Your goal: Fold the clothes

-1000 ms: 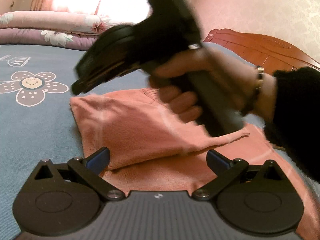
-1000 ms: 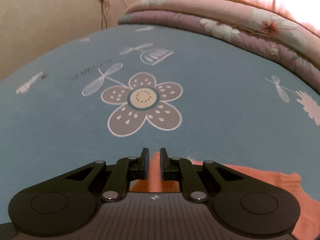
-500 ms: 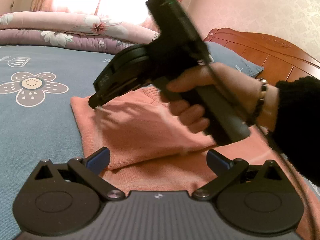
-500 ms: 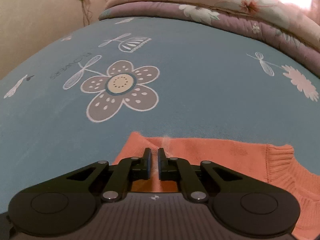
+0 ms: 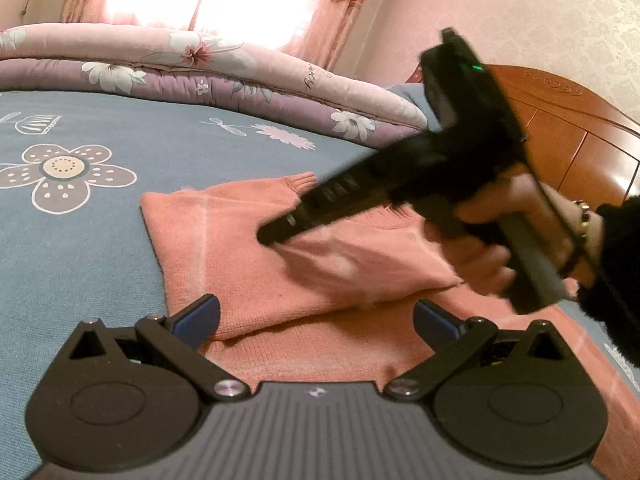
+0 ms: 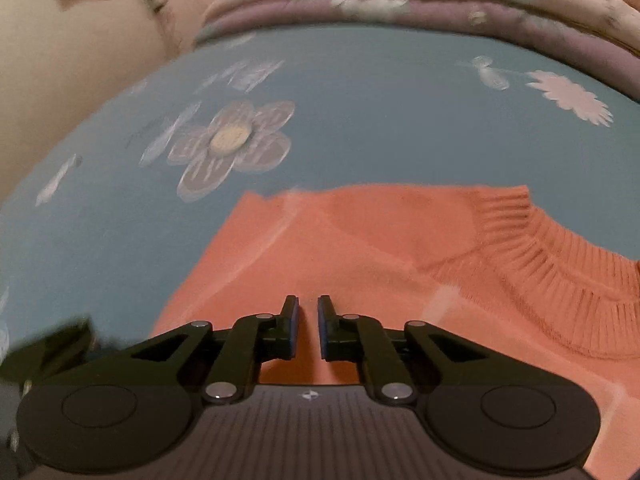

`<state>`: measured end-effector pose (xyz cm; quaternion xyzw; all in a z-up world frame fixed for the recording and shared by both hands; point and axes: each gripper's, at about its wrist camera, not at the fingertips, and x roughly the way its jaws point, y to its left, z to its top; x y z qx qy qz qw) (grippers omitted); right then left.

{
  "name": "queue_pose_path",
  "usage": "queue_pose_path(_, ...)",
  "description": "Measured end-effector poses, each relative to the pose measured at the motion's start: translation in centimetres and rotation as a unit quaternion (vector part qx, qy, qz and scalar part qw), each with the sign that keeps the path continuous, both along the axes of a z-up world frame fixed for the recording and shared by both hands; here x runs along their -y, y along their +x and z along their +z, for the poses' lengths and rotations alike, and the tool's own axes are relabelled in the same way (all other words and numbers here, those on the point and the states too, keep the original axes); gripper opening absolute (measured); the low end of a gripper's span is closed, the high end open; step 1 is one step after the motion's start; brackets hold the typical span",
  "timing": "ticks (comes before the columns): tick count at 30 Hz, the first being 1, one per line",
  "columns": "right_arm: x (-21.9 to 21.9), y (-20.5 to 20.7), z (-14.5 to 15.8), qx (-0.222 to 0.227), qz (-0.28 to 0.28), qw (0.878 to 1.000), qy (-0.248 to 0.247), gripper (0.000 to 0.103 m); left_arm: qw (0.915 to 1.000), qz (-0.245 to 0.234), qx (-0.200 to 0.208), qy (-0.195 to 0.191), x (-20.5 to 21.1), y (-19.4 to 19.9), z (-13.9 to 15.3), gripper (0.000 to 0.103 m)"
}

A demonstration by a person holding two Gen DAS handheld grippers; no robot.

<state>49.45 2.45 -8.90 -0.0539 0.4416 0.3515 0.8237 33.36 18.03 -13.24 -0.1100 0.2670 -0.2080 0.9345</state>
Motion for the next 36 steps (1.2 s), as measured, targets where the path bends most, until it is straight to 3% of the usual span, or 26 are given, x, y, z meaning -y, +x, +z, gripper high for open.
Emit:
queue_pose_path(7, 1.5, -0.5, 1.2, 0.021, -0.043, 0.998, 0.029, 0.021, 1.0, 0.0, 0.0, -0.003, -0.1, 0.1, 0.0, 0.102)
queue_pose_path(16, 8.0, -5.0, -1.2, -0.027, -0.064, 0.997, 0.022, 0.021, 1.0, 0.0, 0.0, -0.001, 0.0, 0.2, -0.1, 0.102)
queue_pose_path(19, 10.1, -6.1, -0.4, -0.022, -0.081, 0.996, 0.027, 0.021, 1.0, 0.0, 0.001, -0.001, -0.1, 0.2, -0.1, 0.102)
queue_pose_path(21, 11.2, -6.5, 0.5, -0.003, -0.098, 0.995, 0.031, 0.029, 1.0, 0.0, 0.001, 0.001, -0.1, 0.2, -0.1, 0.102)
queue_pose_path(22, 12.2, -6.7, 0.8, 0.006, -0.118, 0.992, 0.042, 0.04, 1.0, 0.0, 0.001, 0.002, 0.0, 0.2, -0.1, 0.102)
queue_pose_path(23, 13.0, -6.7, 0.8, 0.006, -0.136, 0.989, 0.054, 0.041, 1.0, 0.0, 0.001, 0.003, 0.0, 0.2, -0.1, 0.102)
queue_pose_path(25, 14.6, -6.6, -0.2, -0.013, -0.169, 0.984, 0.064, 0.041, 1.0, 0.0, 0.001, 0.006, 0.0, 0.2, -0.1, 0.102)
queue_pose_path(27, 15.7, -6.9, -0.8, -0.028, -0.183, 0.98, 0.068, 0.033, 1.0, 0.0, 0.001, 0.006, 0.0, 0.2, -0.1, 0.102)
queue_pose_path(29, 16.7, -7.2, -1.2, -0.038, -0.196, 0.977, 0.07, 0.034, 1.0, 0.0, 0.001, 0.007, 0.0, 0.3, -0.1, 0.102)
queue_pose_path(33, 16.3, -6.7, 0.7, 0.008, -0.21, 0.976, 0.048, 0.038, 1.0, 0.0, 0.001, 0.006, -0.1, 0.3, -0.1, 0.102)
queue_pose_path(36, 16.2, -4.4, 0.9, 0.018, -0.234, 0.97, 0.062, 0.038, 1.0, -0.001, 0.001, 0.006, -0.1, 0.3, -0.2, 0.102)
